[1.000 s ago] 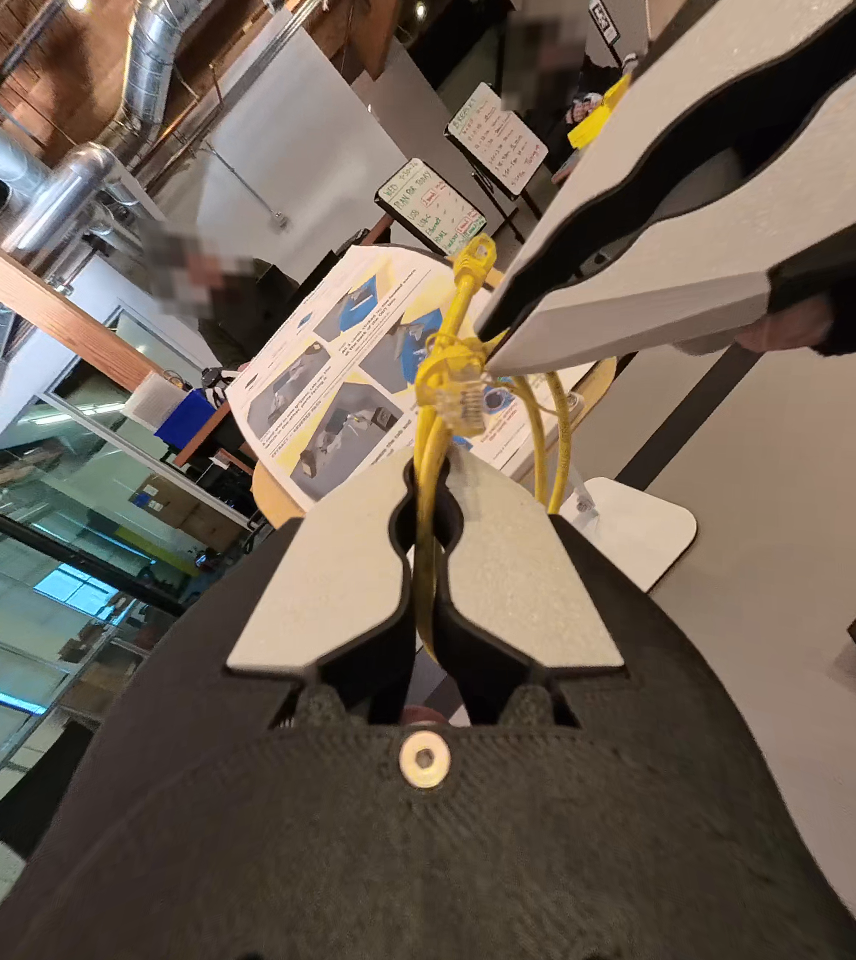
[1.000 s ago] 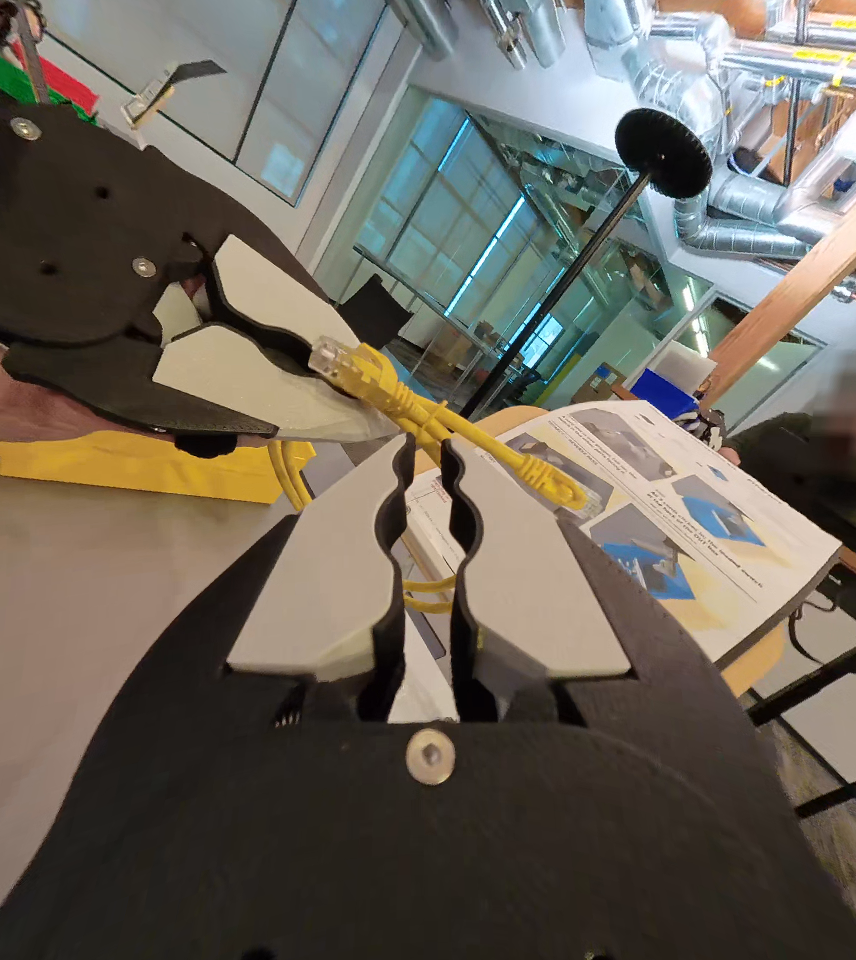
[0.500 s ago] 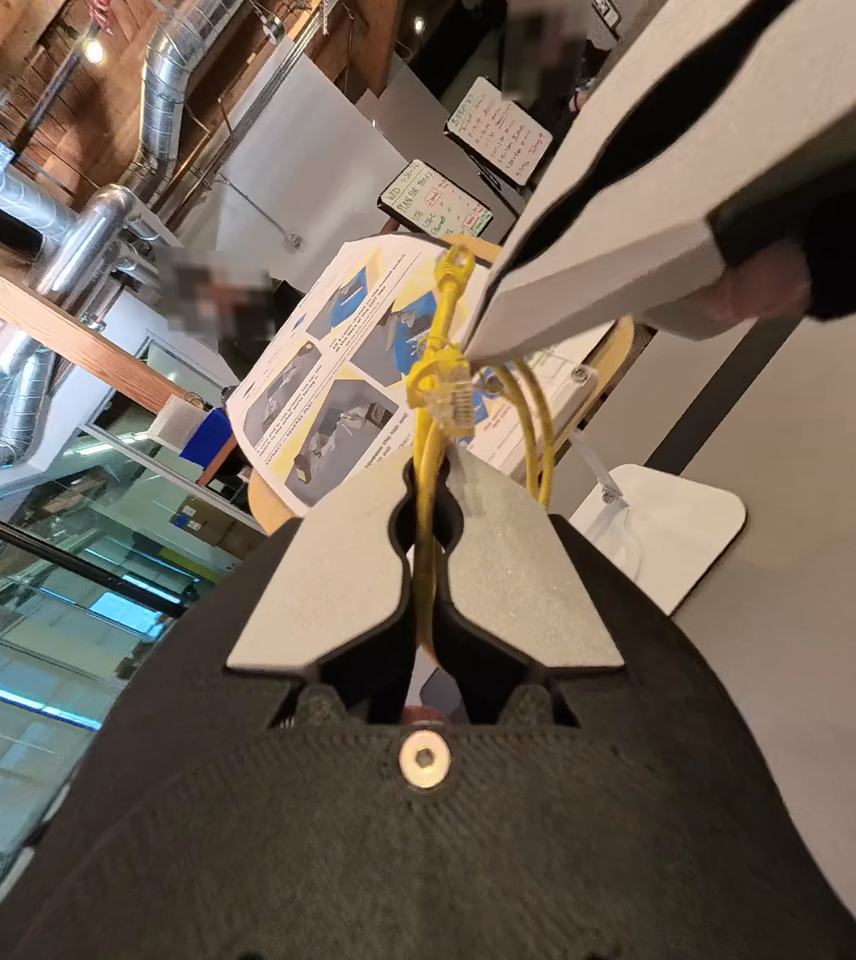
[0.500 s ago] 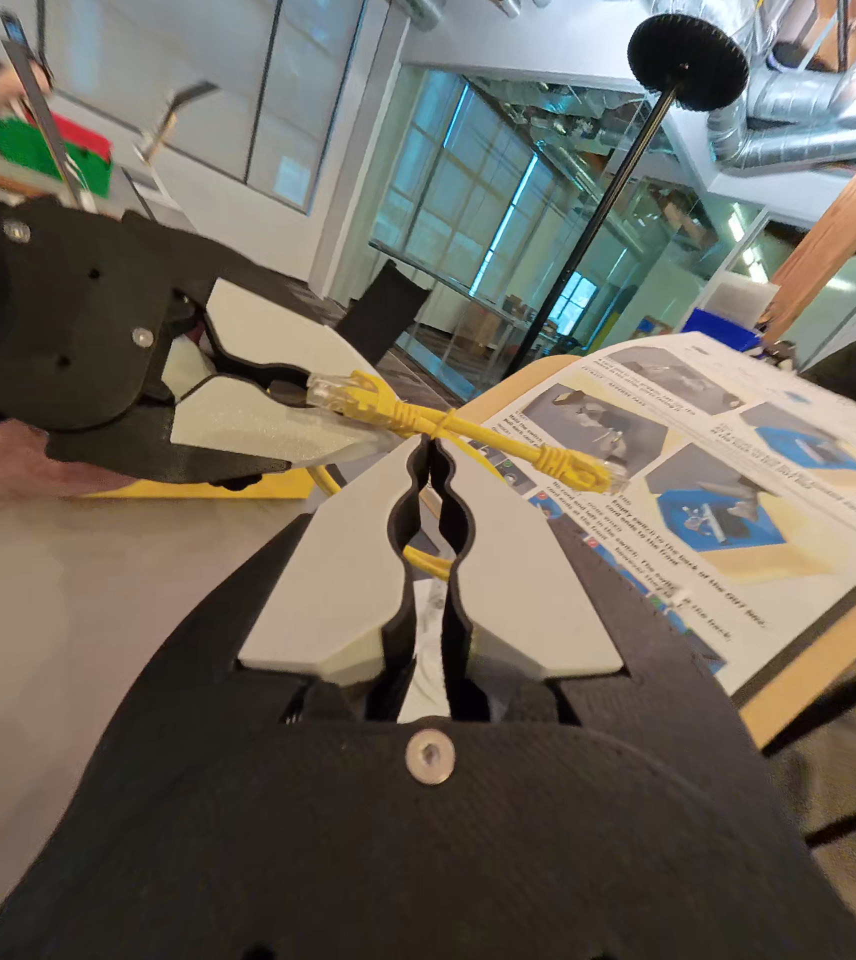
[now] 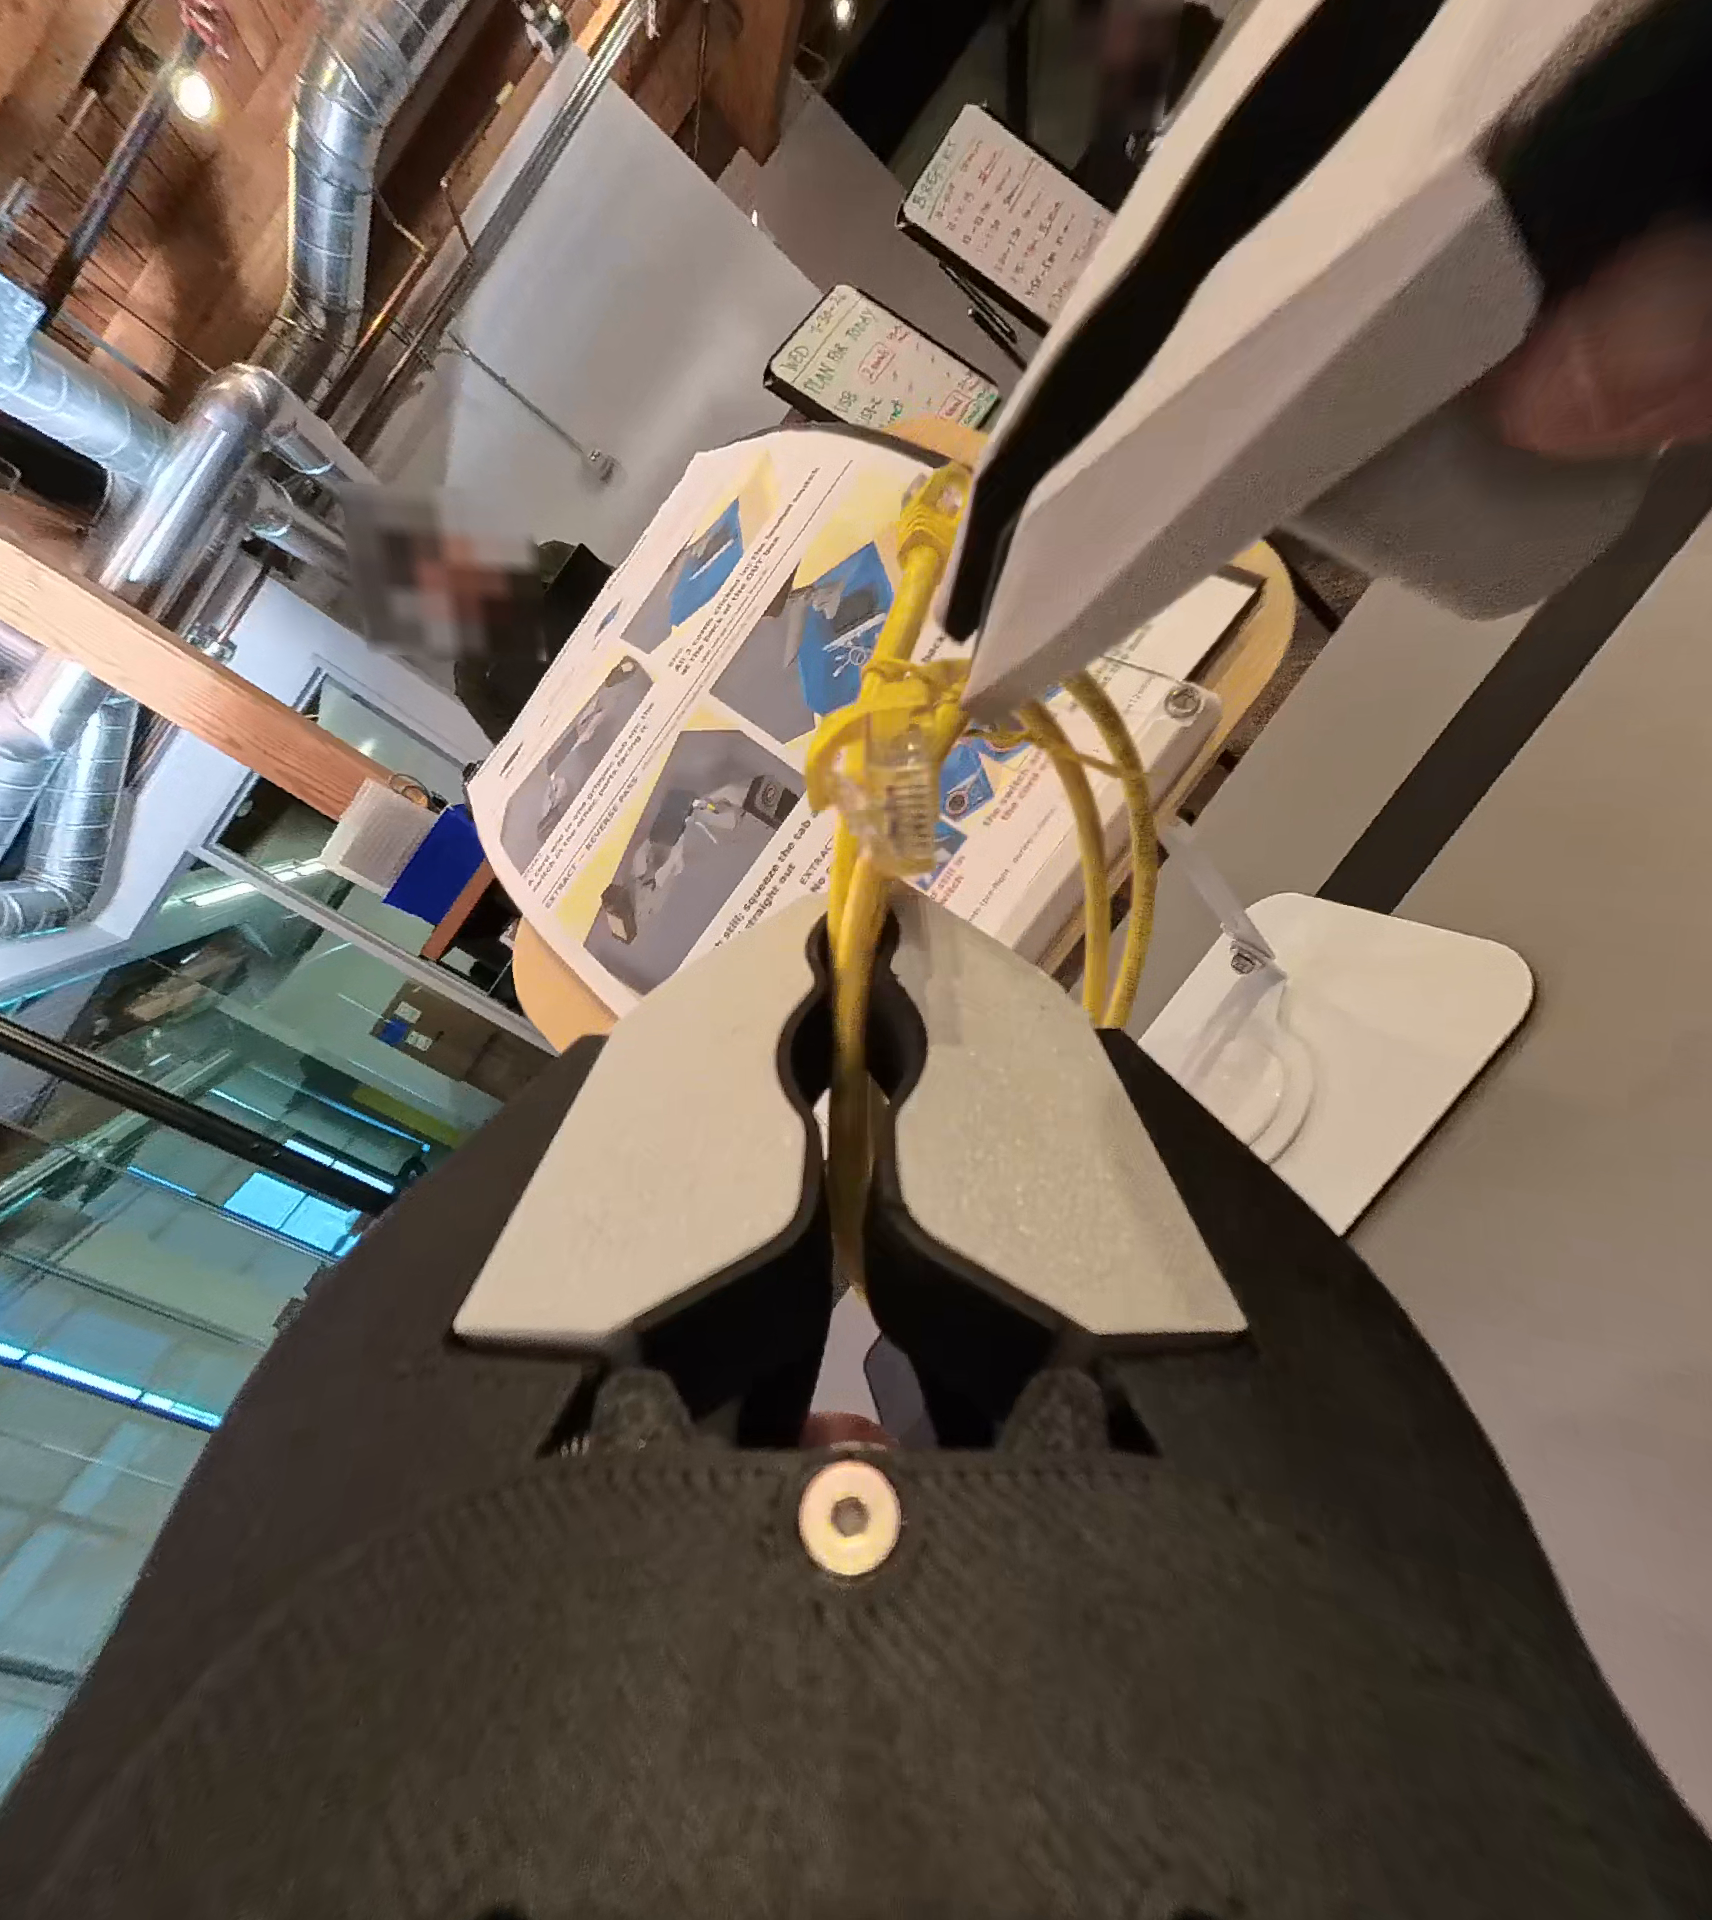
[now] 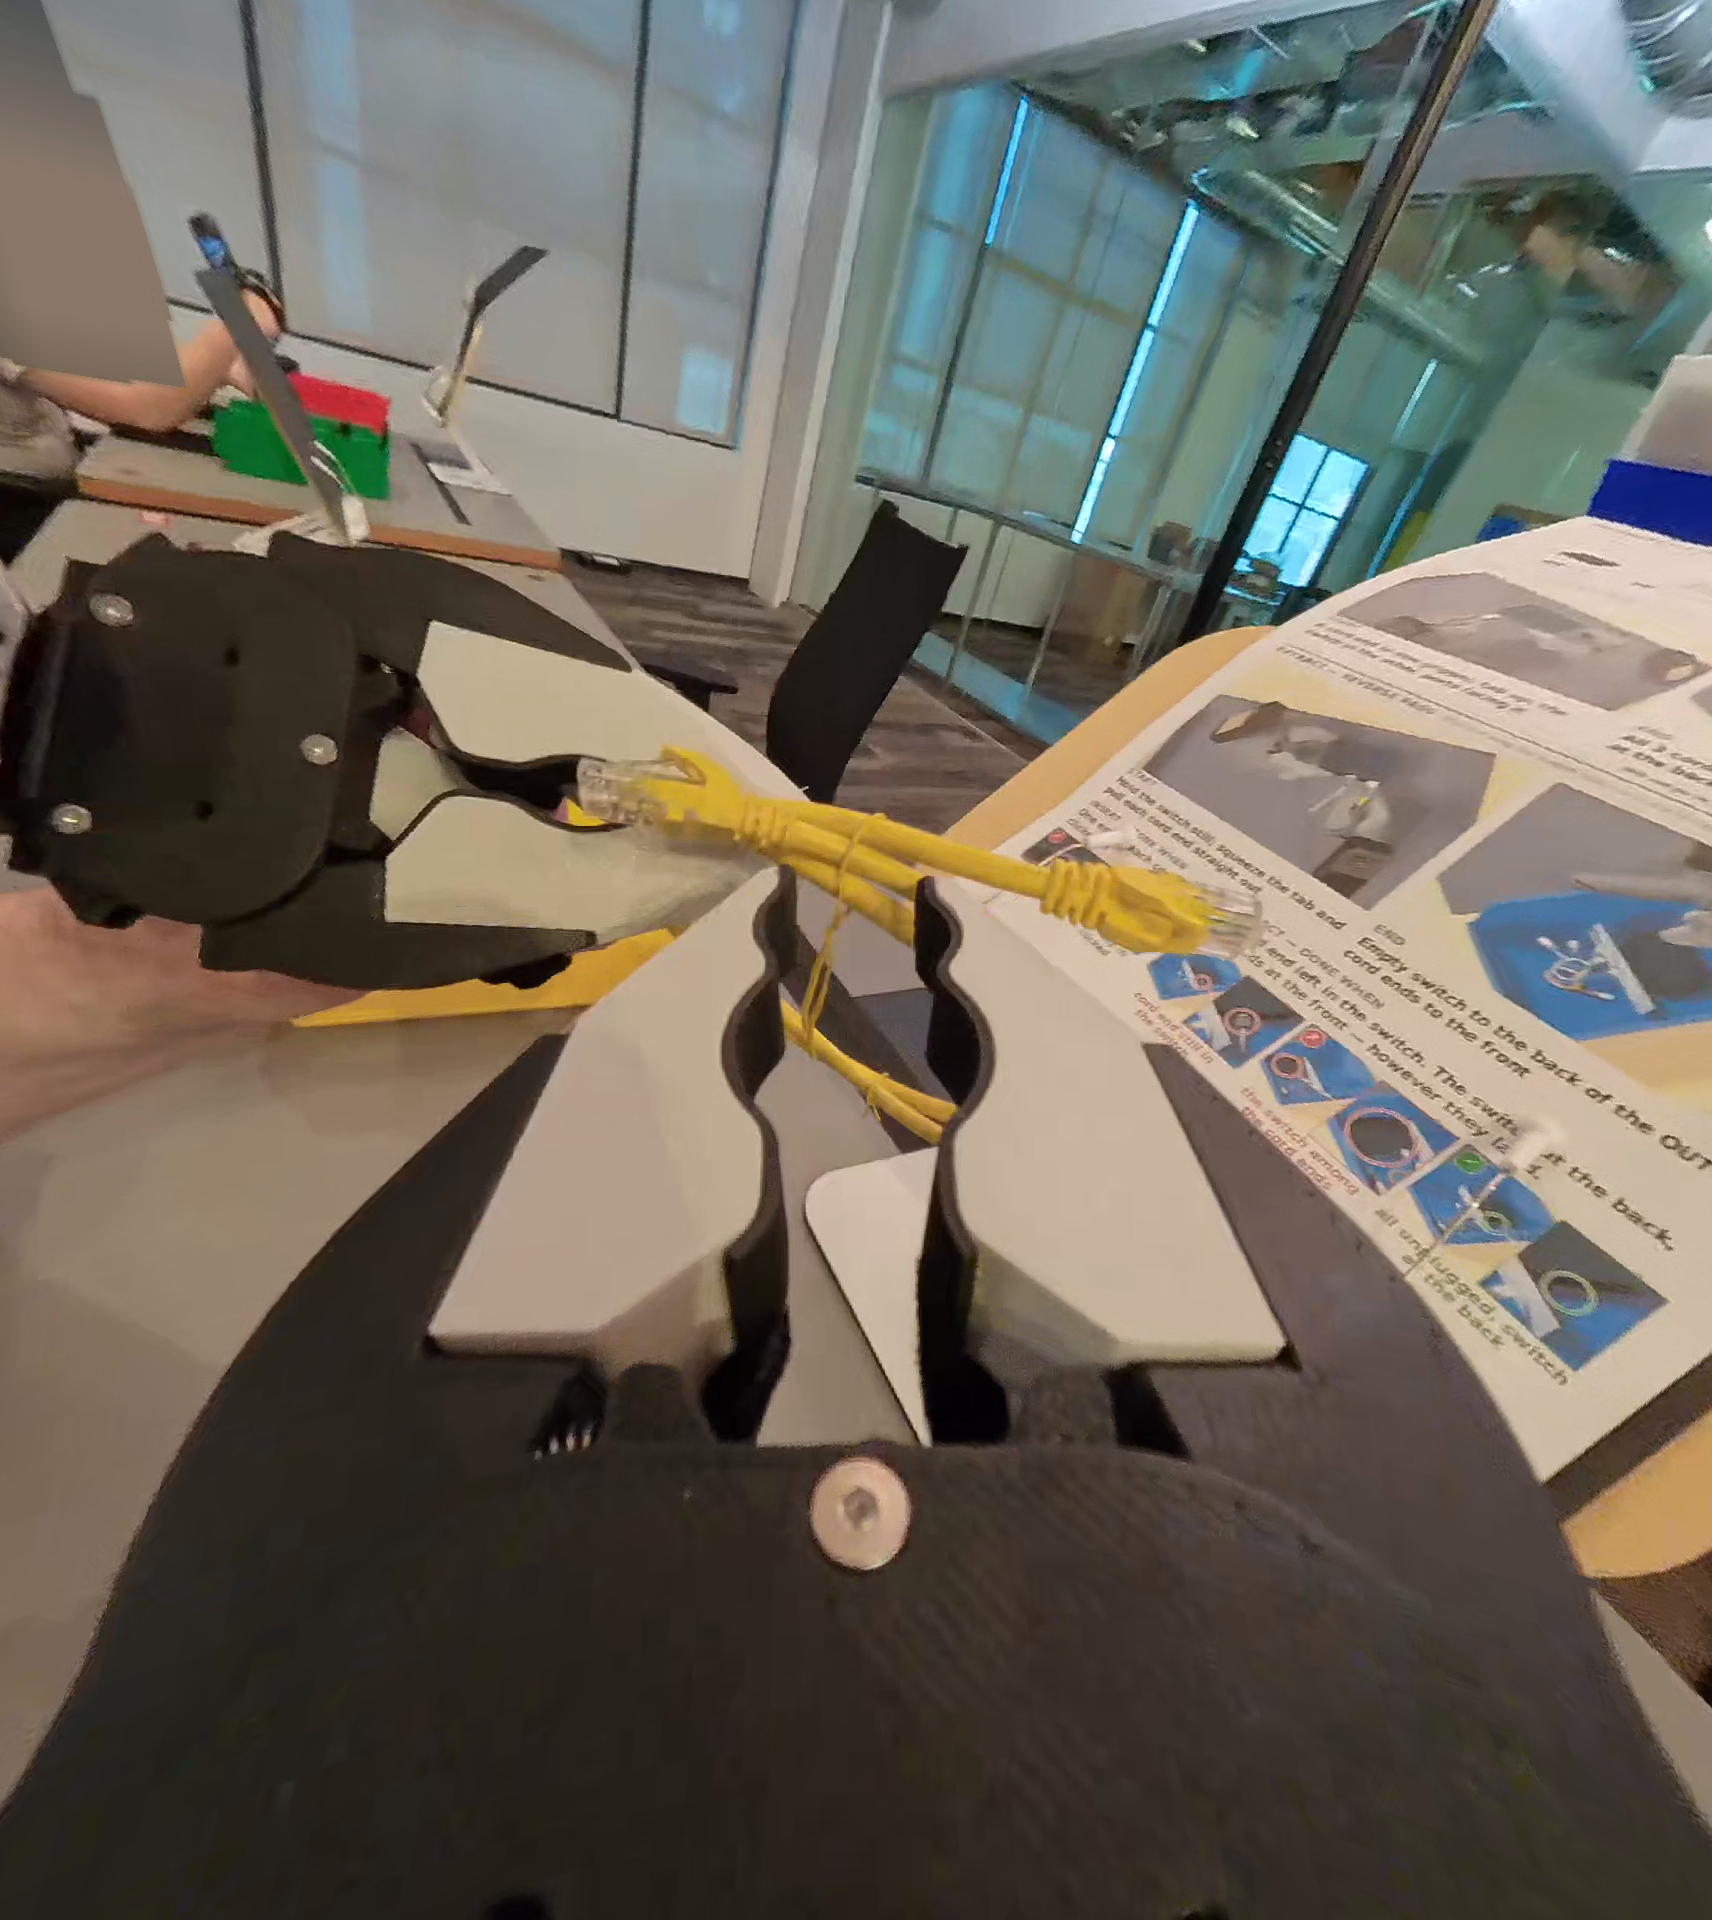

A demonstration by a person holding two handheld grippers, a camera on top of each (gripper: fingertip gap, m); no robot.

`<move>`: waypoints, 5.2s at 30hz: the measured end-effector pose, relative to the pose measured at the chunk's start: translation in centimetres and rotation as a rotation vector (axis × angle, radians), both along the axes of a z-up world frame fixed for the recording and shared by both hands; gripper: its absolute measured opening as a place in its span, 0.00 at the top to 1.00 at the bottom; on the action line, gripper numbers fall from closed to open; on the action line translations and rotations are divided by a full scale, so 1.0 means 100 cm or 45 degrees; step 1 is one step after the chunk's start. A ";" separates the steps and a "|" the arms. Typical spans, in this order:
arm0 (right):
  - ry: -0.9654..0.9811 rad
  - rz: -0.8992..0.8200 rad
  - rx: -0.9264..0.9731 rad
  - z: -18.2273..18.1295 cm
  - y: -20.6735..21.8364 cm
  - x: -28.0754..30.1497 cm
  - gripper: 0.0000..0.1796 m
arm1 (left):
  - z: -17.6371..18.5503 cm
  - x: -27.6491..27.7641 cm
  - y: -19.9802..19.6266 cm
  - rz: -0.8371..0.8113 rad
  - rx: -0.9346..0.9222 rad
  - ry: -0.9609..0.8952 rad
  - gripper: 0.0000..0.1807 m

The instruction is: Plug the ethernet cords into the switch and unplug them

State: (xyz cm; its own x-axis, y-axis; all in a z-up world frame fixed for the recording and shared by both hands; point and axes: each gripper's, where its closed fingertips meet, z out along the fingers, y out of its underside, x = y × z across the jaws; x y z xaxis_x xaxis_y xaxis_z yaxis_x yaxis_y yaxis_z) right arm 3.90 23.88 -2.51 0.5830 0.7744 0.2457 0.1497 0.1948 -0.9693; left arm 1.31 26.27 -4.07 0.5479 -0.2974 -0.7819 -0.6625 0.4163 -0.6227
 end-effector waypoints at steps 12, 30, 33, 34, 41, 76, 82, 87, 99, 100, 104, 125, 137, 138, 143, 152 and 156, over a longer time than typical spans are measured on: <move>0.048 0.107 -0.011 -0.001 -0.009 -0.005 1.00 | 0.000 0.013 -0.014 -0.164 0.042 0.033 0.99; 0.250 0.192 -0.065 0.014 -0.018 -0.001 1.00 | 0.006 0.006 -0.015 -0.126 0.140 0.095 0.99; 0.401 0.215 -0.089 0.028 -0.019 0.014 1.00 | -0.002 0.006 -0.012 -0.097 0.149 0.173 0.99; 0.434 0.218 -0.091 0.034 -0.020 0.020 1.00 | -0.010 0.008 -0.010 -0.091 0.147 0.214 0.99; 0.271 0.150 -0.066 0.034 -0.018 0.034 1.00 | -0.023 0.012 -0.001 -0.094 0.075 0.195 0.99; -0.535 0.168 0.266 -0.016 -0.039 0.002 0.76 | -0.031 -0.024 -0.019 -0.845 -0.832 -0.218 0.99; -0.734 -0.015 0.384 -0.028 -0.019 0.018 0.81 | -0.040 -0.013 -0.044 -1.024 -0.941 -0.152 0.99; -0.804 0.067 0.366 -0.041 -0.026 0.011 0.94 | -0.048 -0.008 -0.054 -1.079 -0.965 -0.080 1.00; -0.910 -0.113 0.333 -0.043 -0.009 0.024 0.94 | -0.005 -0.023 -0.057 -1.029 -0.815 -0.203 0.67; -0.909 -0.113 0.338 -0.043 -0.010 0.021 0.94 | -0.004 -0.018 -0.060 -1.003 -0.781 -0.173 0.66; -0.881 -0.093 0.382 -0.039 -0.015 0.012 0.94 | 0.003 -0.002 -0.053 -0.858 -0.714 -0.205 0.73; -0.189 -0.186 0.375 0.055 -0.032 0.060 0.95 | -0.061 -0.038 0.007 -0.369 -0.707 0.186 0.96; -0.021 -0.463 0.323 0.080 -0.021 0.140 0.94 | -0.094 -0.042 0.006 -0.443 -0.866 0.266 0.99; -0.056 -0.482 0.333 0.078 -0.020 0.139 0.94 | -0.099 -0.044 0.006 -0.438 -0.894 0.286 0.99; -0.228 -0.358 0.203 0.044 -0.007 0.101 0.94 | -0.116 -0.054 0.008 -0.411 -1.004 0.324 0.77; -0.250 -0.079 -0.035 -0.011 0.009 0.054 0.94 | -0.041 -0.064 -0.001 -0.435 -0.765 0.062 0.50; -0.273 -0.022 -0.076 -0.025 0.010 0.037 0.94 | -0.036 -0.080 -0.001 -0.353 -0.733 0.106 0.51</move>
State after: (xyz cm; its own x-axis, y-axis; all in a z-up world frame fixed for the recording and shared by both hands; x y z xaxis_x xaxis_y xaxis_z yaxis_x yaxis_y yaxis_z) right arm 7.63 24.90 -5.05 0.5359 0.7815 0.3195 0.3564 0.1337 -0.9247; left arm -6.66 26.21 -7.68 0.3345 -0.8042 -0.4913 -0.6341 0.1936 -0.7486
